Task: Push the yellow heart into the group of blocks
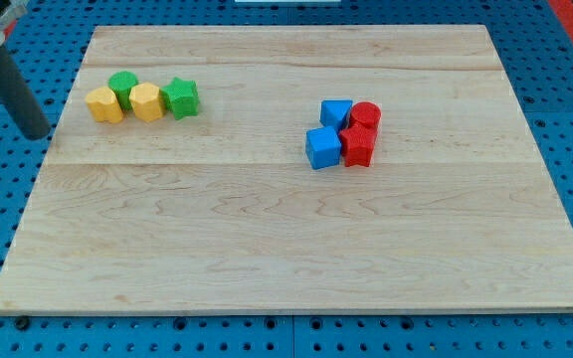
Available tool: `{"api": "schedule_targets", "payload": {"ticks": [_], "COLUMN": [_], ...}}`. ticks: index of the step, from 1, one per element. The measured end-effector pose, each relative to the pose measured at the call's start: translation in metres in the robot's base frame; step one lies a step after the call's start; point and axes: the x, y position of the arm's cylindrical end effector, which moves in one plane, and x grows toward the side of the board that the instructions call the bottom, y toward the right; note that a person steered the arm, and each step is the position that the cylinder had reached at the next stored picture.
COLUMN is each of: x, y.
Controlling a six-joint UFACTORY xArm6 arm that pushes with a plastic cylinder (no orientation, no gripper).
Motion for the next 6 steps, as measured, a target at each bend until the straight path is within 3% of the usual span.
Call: {"api": "schedule_targets", "payload": {"ticks": [1,3,5,6], "x": [-0.018,-0.056,-0.008,0.017], "y": [0.032,0.028,0.099,0.063]}}
